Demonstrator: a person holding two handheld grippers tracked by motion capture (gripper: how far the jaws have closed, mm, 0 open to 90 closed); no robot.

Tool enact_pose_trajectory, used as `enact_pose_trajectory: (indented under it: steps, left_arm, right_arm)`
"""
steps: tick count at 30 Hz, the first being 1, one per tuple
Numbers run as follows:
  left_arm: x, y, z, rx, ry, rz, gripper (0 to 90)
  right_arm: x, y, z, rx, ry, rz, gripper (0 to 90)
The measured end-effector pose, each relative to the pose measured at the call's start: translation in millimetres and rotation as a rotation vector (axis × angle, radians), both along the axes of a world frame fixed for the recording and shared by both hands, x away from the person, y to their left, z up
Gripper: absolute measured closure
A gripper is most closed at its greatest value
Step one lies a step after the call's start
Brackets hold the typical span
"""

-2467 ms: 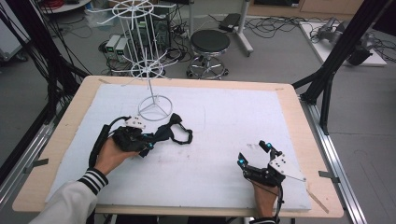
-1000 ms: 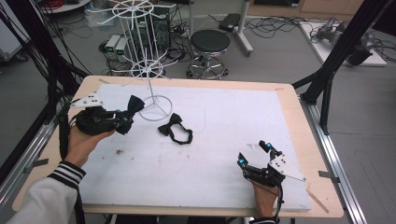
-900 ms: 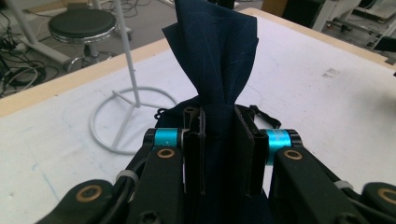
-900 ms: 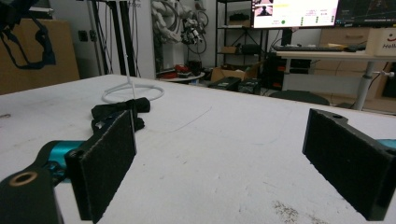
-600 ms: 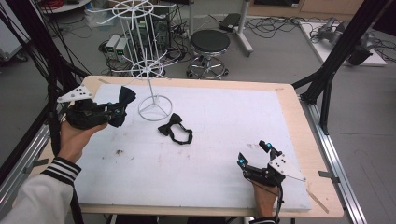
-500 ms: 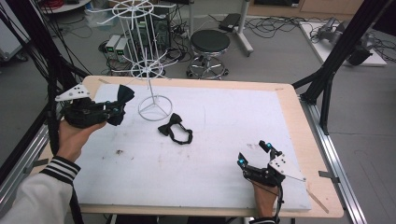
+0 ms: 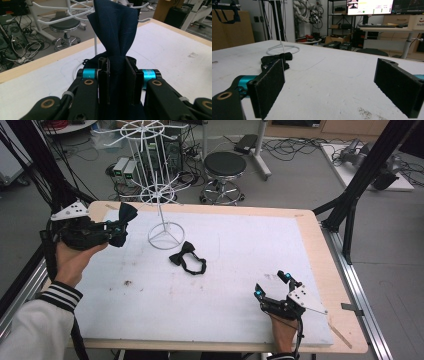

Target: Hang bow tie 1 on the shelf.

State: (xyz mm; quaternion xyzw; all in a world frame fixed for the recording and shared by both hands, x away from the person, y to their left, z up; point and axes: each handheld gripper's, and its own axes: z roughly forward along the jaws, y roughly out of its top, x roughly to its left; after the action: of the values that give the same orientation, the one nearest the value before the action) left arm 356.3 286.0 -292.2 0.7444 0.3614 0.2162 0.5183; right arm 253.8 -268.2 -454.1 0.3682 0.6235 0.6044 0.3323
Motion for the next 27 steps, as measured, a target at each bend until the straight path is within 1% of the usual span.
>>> enact_pose_trajectory:
  steps: [2,6,9,14,19,20,27]
  left_arm:
    - [2.0,1.7,2.2,0.003,-0.005,0.008,75.0]
    - [5.6,3.6,7.2,-0.009,-0.015,0.029,75.0]
    - [8.9,2.6,10.5,-0.014,-0.021,0.043,75.0]
    - [13.1,0.9,17.2,-0.011,-0.03,0.055,75.0]
    - [15.2,-2.8,23.0,-0.005,-0.039,0.054,75.0]
    - [15.6,-3.6,23.5,-0.012,-0.043,0.055,75.0]
    - [20.5,-7.8,27.5,-0.012,-0.042,0.06,75.0]
  right_arm:
    - [0.0,0.0,0.0,0.001,0.0,0.0,9.0]
    - [0.0,0.0,0.0,0.0,0.0,0.0,9.0]
    - [0.1,0.2,-0.1,0.003,-0.001,-0.001,9.0]
    - [0.2,-0.1,-0.1,0.001,-0.002,0.001,9.0]
    - [0.1,0.0,-0.1,0.002,-0.001,0.001,9.0]
    - [0.3,-0.1,-0.1,0.002,-0.002,0.003,9.0]
    - [0.0,-0.1,0.0,0.003,0.0,0.002,9.0]
